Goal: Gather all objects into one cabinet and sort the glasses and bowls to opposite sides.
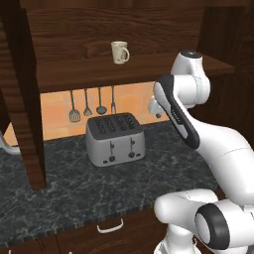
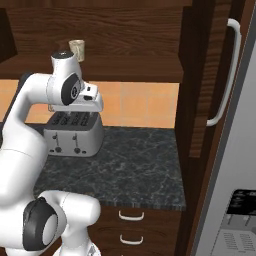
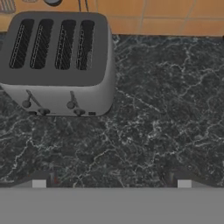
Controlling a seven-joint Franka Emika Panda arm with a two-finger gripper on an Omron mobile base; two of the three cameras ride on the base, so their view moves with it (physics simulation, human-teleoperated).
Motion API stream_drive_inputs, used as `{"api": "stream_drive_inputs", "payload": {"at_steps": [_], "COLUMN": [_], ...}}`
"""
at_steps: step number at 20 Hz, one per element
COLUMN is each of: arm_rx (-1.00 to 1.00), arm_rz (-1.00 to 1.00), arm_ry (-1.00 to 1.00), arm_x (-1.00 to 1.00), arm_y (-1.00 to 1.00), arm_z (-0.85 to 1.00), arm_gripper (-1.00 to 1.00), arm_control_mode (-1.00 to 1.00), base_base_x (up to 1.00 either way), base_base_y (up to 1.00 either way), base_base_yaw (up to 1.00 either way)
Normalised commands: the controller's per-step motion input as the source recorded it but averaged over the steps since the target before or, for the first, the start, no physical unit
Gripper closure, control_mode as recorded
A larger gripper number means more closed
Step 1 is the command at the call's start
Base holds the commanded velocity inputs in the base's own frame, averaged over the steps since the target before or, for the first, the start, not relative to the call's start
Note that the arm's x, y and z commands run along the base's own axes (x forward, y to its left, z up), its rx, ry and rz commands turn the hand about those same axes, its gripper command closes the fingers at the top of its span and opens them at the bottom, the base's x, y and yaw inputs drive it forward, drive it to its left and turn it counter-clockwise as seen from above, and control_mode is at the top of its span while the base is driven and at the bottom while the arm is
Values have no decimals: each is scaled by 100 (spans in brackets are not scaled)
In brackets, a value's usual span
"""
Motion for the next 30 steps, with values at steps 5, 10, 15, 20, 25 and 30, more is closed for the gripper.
{"api": "stream_drive_inputs", "payload": {"at_steps": [5,10,15,20,25,30], "arm_rx": [0,0,6,10,0,0], "arm_rz": [0,4,20,45,20,-4], "arm_ry": [-14,-24,-40,-73,-51,-2], "arm_x": [-1,-9,-3,0,6,10], "arm_y": [13,26,19,3,13,10], "arm_z": [50,88,59,14,1,21], "arm_gripper": [-100,-100,-100,-100,-100,-100], "arm_control_mode": [-100,-100,-100,-100,-100,-100], "base_base_x": [0,0,0,0,0,0], "base_base_y": [5,0,0,0,0,0], "base_base_yaw": [0,0,0,0,0,0]}}
